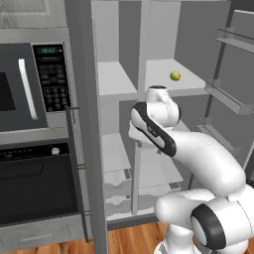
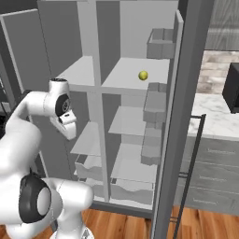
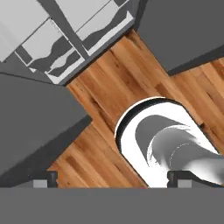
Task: Retrieve a lemon from the fridge and place it on the cutting board with the fish.
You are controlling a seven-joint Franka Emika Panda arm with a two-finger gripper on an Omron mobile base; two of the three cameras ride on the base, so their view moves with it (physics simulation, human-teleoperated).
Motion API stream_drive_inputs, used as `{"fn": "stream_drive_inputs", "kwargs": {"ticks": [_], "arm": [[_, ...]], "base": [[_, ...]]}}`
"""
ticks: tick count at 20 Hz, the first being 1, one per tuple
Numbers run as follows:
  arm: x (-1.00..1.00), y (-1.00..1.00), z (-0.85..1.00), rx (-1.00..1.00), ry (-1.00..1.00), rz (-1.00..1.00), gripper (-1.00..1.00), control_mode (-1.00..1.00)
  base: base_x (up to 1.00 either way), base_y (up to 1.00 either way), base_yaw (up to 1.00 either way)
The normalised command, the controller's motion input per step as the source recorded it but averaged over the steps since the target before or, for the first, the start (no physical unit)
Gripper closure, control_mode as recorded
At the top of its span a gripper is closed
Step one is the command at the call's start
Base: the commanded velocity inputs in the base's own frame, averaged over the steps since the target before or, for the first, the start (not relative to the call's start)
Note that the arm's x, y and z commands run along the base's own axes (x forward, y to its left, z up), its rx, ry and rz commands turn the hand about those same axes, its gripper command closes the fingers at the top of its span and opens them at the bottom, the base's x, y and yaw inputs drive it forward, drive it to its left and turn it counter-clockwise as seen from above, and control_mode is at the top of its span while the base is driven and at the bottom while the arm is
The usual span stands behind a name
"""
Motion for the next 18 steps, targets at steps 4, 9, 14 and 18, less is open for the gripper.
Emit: {"fn": "stream_drive_inputs", "kwargs": {"ticks": [4,9,14,18], "arm": [[-0.76,-0.60,0.01,-0.21,-0.07,0.77,-1.00,-1.00],[-0.60,-0.84,0.00,-0.09,-0.11,0.64,-1.00,-1.00],[-0.16,-0.72,0.07,0.10,-0.05,0.22,-1.00,-1.00],[-0.32,0.00,0.17,0.10,0.04,-0.05,-1.00,-1.00]], "base": [[0.00,0.00,0.00],[0.00,0.00,0.00],[0.00,0.00,0.00],[0.00,0.00,0.00]]}}
